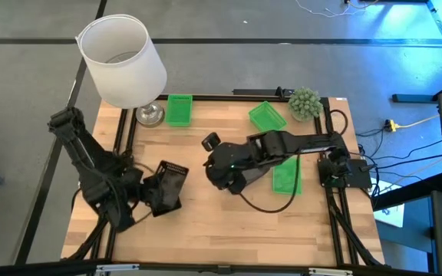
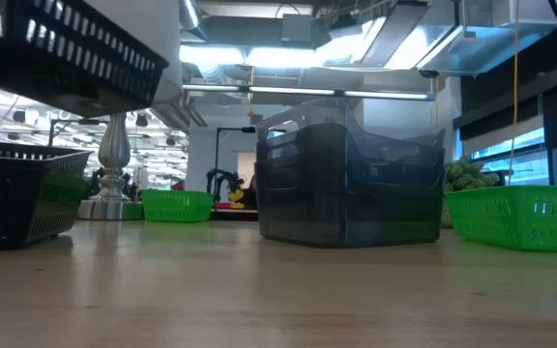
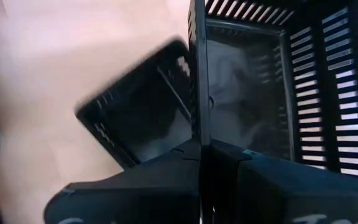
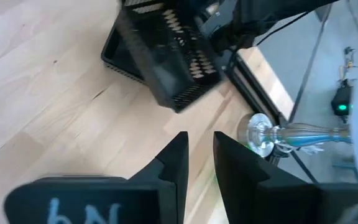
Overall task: Stack baskets by color
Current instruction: Stack the top black bin on top of the bottom black bin
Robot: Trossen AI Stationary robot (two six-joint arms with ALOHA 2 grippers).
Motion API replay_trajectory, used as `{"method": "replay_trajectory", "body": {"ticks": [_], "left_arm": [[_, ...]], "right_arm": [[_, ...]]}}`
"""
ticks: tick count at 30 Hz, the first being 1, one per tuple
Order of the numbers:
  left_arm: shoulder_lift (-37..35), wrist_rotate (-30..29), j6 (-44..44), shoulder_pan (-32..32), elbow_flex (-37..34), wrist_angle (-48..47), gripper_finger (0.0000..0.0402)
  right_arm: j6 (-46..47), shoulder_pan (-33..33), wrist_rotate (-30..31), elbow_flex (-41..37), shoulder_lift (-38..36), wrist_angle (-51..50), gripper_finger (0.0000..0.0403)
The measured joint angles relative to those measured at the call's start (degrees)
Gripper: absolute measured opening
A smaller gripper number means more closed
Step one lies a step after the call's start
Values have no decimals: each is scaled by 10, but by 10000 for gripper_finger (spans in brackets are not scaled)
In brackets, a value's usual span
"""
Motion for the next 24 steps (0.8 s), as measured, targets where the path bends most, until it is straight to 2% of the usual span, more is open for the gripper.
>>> {"method": "replay_trajectory", "body": {"ticks": [2,9,15,19,24], "left_arm": [[23,-14,-38,-21,0,7,0],[65,-1,-44,-46,0,32,0],[65,19,-45,-68,0,-10,0],[65,55,-42,-76,0,-43,0],[65,52,-42,-72,0,-77,0]], "right_arm": [[0,0,1,0,-7,2,75],[1,0,1,0,-10,7,75],[20,0,1,0,-10,22,75],[36,0,1,-1,-10,28,75],[61,0,0,-1,-10,31,75]]}}
